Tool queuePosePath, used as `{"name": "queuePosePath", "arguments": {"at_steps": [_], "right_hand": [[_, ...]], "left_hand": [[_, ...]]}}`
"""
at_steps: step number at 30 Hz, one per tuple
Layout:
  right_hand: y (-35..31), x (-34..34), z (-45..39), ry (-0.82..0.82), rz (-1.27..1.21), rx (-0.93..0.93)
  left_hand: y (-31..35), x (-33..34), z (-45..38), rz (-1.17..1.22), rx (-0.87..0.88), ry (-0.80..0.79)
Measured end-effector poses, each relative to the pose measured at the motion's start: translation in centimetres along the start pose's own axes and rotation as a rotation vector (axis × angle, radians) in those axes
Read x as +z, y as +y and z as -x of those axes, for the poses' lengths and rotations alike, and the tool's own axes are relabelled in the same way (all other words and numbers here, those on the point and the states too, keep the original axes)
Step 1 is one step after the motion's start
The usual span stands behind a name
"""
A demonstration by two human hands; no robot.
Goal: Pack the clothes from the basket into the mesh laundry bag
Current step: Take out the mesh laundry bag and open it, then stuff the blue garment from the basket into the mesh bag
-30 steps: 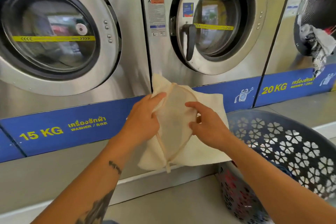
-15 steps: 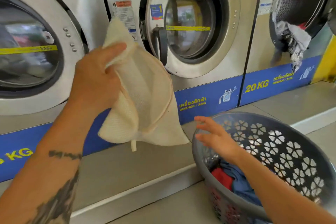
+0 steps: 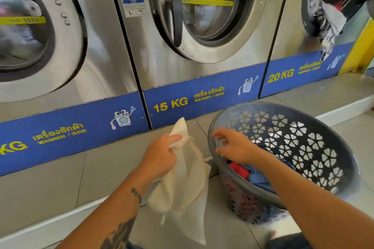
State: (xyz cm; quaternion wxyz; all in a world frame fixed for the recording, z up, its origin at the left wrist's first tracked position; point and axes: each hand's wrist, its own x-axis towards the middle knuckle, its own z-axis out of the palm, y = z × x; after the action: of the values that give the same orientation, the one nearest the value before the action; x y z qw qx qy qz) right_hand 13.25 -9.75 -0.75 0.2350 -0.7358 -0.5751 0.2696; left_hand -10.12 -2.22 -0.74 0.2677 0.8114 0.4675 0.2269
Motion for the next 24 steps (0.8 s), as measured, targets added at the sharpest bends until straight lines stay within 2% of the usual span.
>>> {"name": "queuePosePath", "arguments": {"at_steps": [3,6,9,11,16,21,24], "right_hand": [[3.4,-0.8,-0.9,-0.080,0.144,0.096],[7.2,-1.0,-1.7,-0.266,0.325,0.234],[10.3,-0.3,-2.7,-0.423,0.516,0.348],[11.8,0.4,-4.0,-0.471,0.601,0.383],[14.4,2.0,-7.0,-0.563,0.637,0.416],[17.7,4.2,-6.7,-0.711,0.676,0.598],[18.2,4.9,-6.2,-0.687,0.692,0.606]], "left_hand": [[-1.4,1.5,-0.8,-0.017,-0.050,-0.074],[-1.5,2.8,-1.7,-0.040,-0.065,-0.108],[-1.1,4.2,-2.8,-0.065,-0.030,-0.113],[-0.6,5.0,-3.5,-0.073,-0.001,-0.101],[1.5,6.5,-4.7,-0.097,0.061,-0.072],[2.4,7.1,-5.6,-0.121,0.106,-0.057],[2.4,6.8,-6.3,-0.140,0.097,-0.035]]}}
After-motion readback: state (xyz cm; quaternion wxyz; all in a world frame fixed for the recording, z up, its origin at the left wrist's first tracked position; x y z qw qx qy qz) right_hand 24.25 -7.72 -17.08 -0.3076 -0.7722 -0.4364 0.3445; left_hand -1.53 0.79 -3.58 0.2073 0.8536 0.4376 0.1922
